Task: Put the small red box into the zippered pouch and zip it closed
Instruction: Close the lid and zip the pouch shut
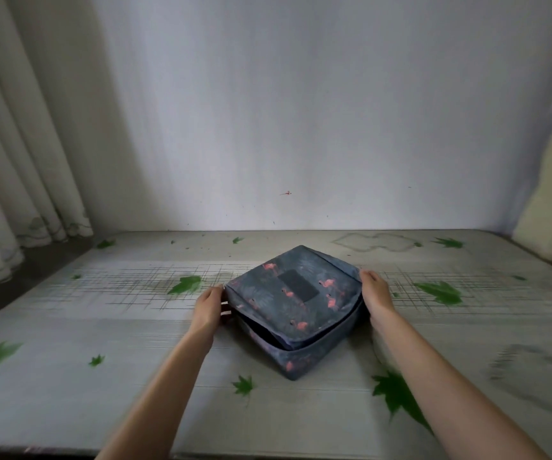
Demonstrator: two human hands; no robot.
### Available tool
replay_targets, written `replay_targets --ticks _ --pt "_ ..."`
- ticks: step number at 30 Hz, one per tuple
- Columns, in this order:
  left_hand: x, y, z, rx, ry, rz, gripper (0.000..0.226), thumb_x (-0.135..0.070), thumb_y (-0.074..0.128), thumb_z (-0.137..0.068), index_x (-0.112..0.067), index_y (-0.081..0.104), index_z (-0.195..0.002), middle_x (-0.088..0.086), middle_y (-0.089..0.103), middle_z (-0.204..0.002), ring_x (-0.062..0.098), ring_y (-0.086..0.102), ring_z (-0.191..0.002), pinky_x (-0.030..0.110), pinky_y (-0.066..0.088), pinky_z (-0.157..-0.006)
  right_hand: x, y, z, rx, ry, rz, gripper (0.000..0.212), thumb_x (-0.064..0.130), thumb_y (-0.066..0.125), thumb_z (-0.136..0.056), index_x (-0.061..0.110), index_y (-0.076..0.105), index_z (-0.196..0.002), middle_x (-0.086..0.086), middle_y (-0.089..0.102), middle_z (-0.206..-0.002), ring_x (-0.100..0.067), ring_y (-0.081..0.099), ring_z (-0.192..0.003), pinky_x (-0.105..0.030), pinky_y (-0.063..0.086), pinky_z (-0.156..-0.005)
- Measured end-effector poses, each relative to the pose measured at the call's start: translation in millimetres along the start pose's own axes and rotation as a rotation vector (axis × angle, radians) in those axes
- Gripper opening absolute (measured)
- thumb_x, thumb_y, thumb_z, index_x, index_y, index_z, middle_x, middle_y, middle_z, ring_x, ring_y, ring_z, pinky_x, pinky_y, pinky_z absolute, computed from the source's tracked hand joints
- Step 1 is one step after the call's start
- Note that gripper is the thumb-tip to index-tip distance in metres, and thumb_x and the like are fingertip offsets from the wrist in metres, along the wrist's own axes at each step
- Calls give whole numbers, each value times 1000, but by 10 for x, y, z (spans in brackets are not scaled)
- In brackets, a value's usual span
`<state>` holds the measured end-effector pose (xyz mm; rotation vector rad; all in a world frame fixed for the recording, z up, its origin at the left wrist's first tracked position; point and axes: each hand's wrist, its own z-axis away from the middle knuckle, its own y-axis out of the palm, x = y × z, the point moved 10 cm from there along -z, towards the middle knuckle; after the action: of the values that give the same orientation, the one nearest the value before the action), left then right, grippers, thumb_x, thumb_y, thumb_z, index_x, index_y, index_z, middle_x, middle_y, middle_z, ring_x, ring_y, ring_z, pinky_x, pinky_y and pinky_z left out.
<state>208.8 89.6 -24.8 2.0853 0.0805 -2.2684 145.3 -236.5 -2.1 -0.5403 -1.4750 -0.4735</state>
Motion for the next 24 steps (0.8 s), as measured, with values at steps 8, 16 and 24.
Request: replay_targets --ticks 8,16,24 --pt "-21 130 -158 88 -27 84 43 -36 24 -97 -11 57 -87 10 59 -98 22 56 -89 36 43 -85 -215 -57 186 -53 26 -5 39 22 37 -96 11 35 -133 -13 29 -149 -30 30 -135 -36 30 -104" --pt "-67 460 -79 351 -105 168 57 -47 18 -96 -18 67 -90 4 69 -91 17 62 -88 29 46 -71 -516 243 853 70 119 -256 65 24 47 -93 22 8 -145 0 9 -156 -21 15 -142 -42 15 -116" --pt "7 480 71 315 -85 212 54 -38 21 -97 -14 68 -86 3 74 -84 17 64 -87 28 46 -73 -388 382 695 133 86 -270 59 25 46 -93 17 17 -144 -6 20 -154 -22 23 -140 -47 22 -115"
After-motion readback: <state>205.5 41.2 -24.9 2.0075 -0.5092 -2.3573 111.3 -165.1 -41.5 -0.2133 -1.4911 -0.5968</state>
